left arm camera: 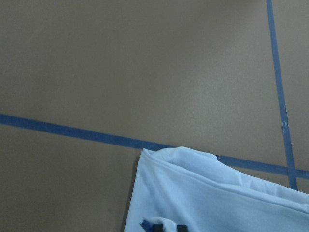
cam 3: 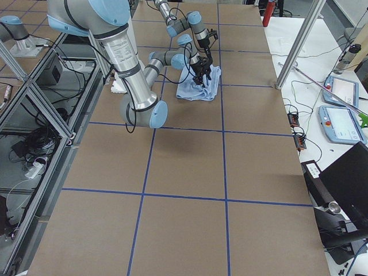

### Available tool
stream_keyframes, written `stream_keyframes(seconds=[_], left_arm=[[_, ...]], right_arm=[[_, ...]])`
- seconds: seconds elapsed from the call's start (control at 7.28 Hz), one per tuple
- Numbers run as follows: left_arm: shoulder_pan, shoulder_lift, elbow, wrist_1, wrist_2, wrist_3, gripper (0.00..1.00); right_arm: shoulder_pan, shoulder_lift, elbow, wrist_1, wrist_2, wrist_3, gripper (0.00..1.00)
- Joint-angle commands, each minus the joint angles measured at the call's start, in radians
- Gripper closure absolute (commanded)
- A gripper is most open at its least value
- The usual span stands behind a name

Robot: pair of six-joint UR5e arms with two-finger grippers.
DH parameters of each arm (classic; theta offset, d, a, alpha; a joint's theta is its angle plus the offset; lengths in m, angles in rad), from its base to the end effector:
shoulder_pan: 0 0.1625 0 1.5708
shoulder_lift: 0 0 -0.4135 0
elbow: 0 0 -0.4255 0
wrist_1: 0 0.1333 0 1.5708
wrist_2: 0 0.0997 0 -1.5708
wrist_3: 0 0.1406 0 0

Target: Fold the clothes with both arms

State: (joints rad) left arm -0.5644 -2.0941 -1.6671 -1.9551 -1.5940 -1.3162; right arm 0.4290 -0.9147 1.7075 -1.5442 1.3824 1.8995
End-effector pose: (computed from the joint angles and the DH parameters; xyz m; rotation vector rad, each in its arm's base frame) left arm 0.5431 -0.4978 0.2649 0.3815 0.9325 -0.2716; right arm -0.5882 -0.4446 0.2085 0.2246 -0.8298 0.7891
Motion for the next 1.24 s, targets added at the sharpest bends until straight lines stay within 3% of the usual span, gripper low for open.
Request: stream_keyframes(seconds=[0.0, 0.27, 0.41, 1.1], left_arm=[[-0.047, 0.006, -0.008, -0.025, -0.110, 0.101, 0.00], [-0.048, 0.006, -0.008, -0.034, -0.110, 0.101, 0.00], [-0.048, 0.008, -0.008, -0.034, -0.110, 0.100, 0.00], [-0.048, 0.009, -0.010, -0.036, -0.110, 0.095, 0.00]], right_arm=[[-0.051, -0.003, 0.037, -0.007, 0.023, -0.100, 0.00], [-0.163, -0.006, 0.002, -0.007, -0.092, -0.209, 0.00], [-0.168, 0.014, -0.058, -0.007, -0.101, -0.246, 0.00], [-0.028, 0.066, -0.239, 0.001, -0.100, -0.434, 0.00]])
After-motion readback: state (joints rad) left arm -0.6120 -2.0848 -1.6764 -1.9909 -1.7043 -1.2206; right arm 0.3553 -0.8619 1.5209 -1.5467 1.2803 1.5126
